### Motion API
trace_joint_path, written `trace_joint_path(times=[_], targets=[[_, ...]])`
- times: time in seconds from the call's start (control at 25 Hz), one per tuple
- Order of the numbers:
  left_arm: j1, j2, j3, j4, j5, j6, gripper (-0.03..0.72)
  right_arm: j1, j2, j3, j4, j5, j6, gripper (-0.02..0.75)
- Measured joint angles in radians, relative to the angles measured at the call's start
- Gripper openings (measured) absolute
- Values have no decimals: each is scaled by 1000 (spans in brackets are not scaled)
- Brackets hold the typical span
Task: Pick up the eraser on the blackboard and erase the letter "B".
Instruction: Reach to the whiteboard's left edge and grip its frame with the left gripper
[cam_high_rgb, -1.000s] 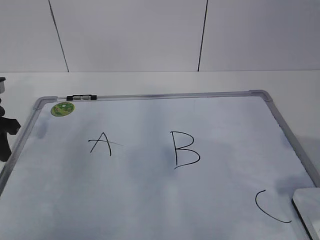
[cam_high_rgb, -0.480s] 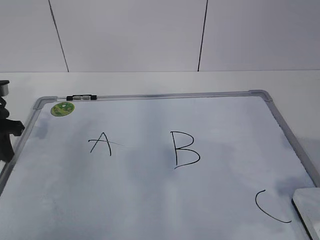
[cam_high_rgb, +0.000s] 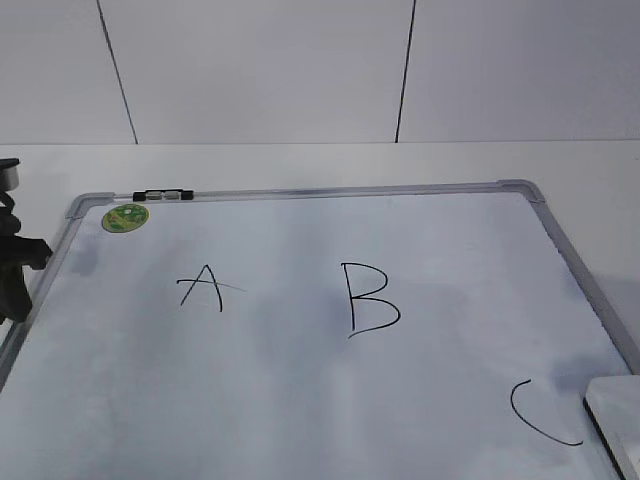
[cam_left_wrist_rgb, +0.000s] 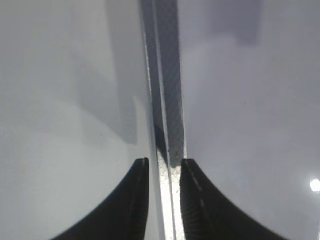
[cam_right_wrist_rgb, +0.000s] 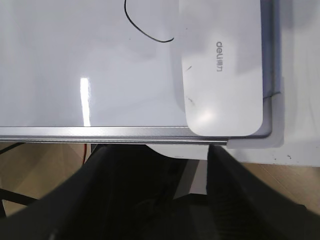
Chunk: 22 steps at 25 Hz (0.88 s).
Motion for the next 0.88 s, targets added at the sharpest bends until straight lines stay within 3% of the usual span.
trace_joint_path(times=[0.88], targets=[[0,0,0,0,-6,0,156,0,0,0,2,2,0,442]])
